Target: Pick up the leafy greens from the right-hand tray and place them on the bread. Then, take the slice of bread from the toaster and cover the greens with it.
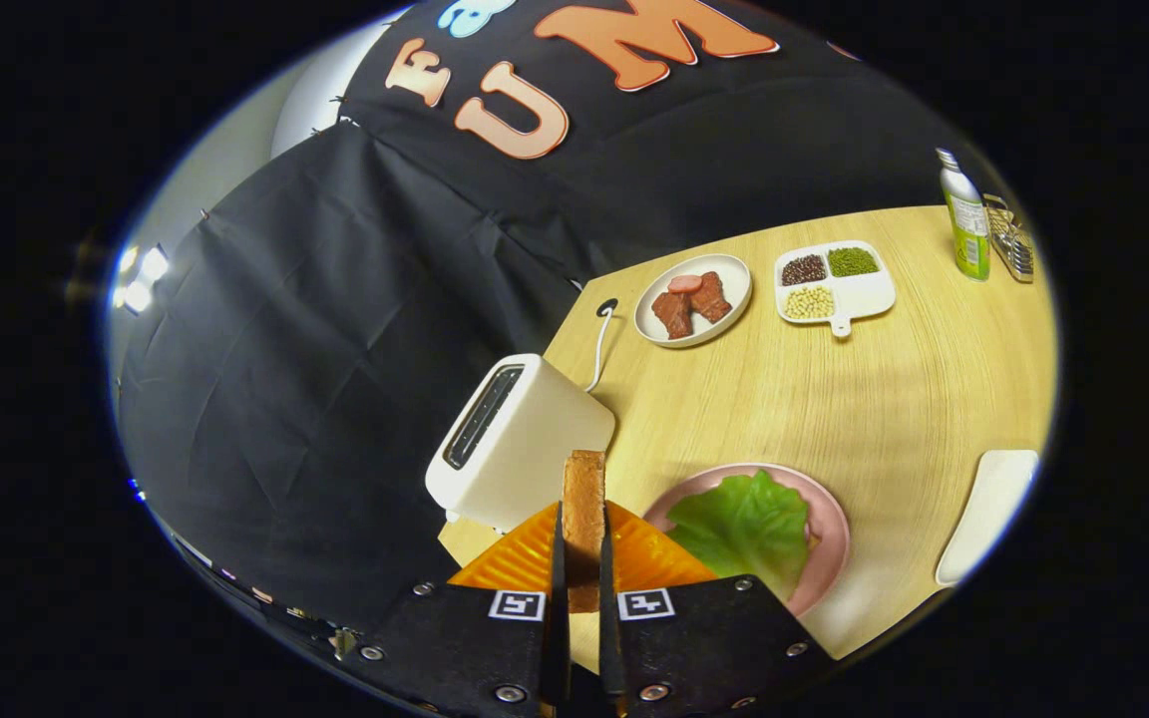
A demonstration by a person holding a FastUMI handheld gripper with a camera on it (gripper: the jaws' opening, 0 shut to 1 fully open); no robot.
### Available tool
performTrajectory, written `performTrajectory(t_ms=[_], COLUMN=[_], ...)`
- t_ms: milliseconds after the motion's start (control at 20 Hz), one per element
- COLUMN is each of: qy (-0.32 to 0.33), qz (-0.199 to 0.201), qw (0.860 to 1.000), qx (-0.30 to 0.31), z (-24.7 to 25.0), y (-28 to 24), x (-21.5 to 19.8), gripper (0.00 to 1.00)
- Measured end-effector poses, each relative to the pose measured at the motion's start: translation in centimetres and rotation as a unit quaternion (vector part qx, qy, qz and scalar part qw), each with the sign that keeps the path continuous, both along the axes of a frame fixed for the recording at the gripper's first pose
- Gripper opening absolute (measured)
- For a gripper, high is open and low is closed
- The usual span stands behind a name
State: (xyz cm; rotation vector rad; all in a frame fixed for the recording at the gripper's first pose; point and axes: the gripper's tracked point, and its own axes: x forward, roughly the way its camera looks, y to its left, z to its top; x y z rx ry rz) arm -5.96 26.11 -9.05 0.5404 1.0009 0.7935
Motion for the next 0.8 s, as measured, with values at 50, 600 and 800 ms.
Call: performTrajectory(t_ms=[50,600,800], qy=[0.002,0.096,0.090], qz=[0.001,-0.017,-0.019], qw=[1.000,0.995,0.995], qx=[-0.002,-0.014,-0.040], z=[-0.5,-8.6,-10.5], y=[-0.3,-2.8,-4.0], x=[-0.1,-1.9,-1.6], gripper=[0.12,0.12,0.12])
